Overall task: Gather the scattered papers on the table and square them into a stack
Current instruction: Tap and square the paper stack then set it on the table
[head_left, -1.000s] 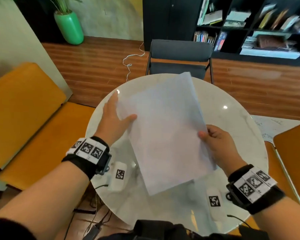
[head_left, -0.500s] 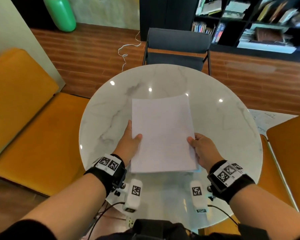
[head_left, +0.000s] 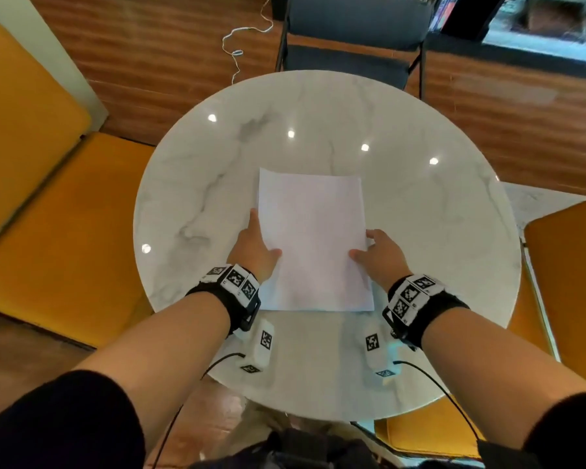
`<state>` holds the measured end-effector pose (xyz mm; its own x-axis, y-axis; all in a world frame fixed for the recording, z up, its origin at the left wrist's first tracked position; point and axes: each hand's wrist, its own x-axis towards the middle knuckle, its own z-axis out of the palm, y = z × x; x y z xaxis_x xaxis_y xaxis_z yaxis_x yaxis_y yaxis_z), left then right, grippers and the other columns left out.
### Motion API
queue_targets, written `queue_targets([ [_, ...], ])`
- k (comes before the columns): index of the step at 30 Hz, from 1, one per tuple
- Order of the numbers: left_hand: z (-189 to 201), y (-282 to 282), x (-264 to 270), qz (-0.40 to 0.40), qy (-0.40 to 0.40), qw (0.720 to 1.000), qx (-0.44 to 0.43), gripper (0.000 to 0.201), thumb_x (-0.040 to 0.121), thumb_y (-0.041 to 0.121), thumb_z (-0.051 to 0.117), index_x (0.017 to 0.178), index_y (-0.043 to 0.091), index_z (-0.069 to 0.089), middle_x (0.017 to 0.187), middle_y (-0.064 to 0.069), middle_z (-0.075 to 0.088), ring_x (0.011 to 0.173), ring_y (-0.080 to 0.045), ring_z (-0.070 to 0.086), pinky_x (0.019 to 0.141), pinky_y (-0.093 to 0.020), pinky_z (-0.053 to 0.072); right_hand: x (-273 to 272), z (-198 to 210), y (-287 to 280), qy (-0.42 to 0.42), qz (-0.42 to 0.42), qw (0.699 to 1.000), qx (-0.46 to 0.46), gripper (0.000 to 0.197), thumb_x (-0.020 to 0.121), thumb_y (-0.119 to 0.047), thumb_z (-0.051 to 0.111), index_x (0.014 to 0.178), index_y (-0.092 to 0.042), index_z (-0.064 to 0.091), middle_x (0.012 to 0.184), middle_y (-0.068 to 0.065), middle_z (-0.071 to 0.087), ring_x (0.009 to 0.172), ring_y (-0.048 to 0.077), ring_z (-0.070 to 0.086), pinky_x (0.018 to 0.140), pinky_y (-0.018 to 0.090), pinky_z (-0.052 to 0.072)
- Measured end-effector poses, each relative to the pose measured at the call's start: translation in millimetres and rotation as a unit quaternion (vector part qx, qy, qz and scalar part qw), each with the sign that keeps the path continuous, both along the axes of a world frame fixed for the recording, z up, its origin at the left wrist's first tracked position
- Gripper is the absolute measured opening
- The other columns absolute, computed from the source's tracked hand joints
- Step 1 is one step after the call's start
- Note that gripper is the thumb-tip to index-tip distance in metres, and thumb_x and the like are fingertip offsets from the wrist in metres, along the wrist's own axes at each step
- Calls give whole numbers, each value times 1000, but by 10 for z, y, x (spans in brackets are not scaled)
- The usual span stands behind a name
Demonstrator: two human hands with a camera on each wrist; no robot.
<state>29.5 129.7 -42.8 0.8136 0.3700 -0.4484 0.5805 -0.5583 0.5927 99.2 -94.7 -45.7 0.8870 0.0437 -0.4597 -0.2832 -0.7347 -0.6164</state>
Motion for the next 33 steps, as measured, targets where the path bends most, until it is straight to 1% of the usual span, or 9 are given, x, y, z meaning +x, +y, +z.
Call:
queue_targets([
  [5,42,-55,6,-117,-10,968,222,90,89,36,56,151,22,-7,160,-10,4,146,-33,13,116,-43,19,-37,73,37,-138,148,957,-207,71,84,-26,67,146,-18,32,137,14,42,121,33,46,101,43,42],
  [7,-4,-61,13,-217,-37,944,247,77,93,24,48,152,19,-1,162,-8,-8,149,-29,-5,120,-40,6,-69,46,80,-185,240,932,-200,66,89,-11,58,148,-17,31,150,14,31,134,32,35,111,39,31],
  [10,-96,-47,17,-332,-27,917,218,64,94,12,35,152,14,7,163,-5,-6,150,-24,-5,121,-36,2,-100,-63,113,-170,346,908,-164,61,91,1,42,149,-14,31,159,12,20,146,30,19,119,38,20],
  [13,-116,44,31,-366,-10,911,189,71,97,39,36,153,16,-1,162,-4,-12,150,-21,-9,121,-35,-1,-93,-74,111,-133,365,910,-145,59,95,-8,42,151,-11,24,162,11,9,150,27,7,120,42,16],
  [16,-106,69,10,-408,40,895,178,107,78,72,45,150,22,-15,157,-3,-28,146,-22,-25,120,-38,-9,-125,-46,100,-89,398,897,-173,84,91,-52,49,154,-16,6,162,8,-11,149,24,-10,122,38,2],
  [19,-176,52,-12,-425,50,881,200,126,63,81,51,147,24,-24,152,-5,-38,141,-24,-34,119,-40,-14,-173,-70,106,-57,442,865,-229,110,76,-78,43,152,-22,-14,156,8,-31,144,24,-28,120,38,-8],
  [25,-227,45,-26,-426,41,879,211,131,59,84,52,147,24,-24,152,-6,-38,141,-25,-35,118,-41,-16,-192,-129,129,-63,463,837,-284,118,69,-86,37,149,-22,-22,153,11,-37,142,27,-33,119,44,-11],
  [29,-212,69,-76,-418,18,886,200,124,64,82,49,148,23,-21,152,-4,-37,141,-25,-34,119,-45,-14,-238,-93,124,-70,449,836,-307,118,66,-90,31,150,-25,-19,155,9,-34,144,27,-30,118,47,-12],
  [33,-78,135,-310,-369,-84,911,163,97,83,68,40,150,22,-14,157,1,-26,142,-19,-30,119,-43,-14,-497,46,26,-87,377,884,-263,111,61,-87,3,150,-24,-19,154,7,-33,143,28,-29,117,47,-14],
])
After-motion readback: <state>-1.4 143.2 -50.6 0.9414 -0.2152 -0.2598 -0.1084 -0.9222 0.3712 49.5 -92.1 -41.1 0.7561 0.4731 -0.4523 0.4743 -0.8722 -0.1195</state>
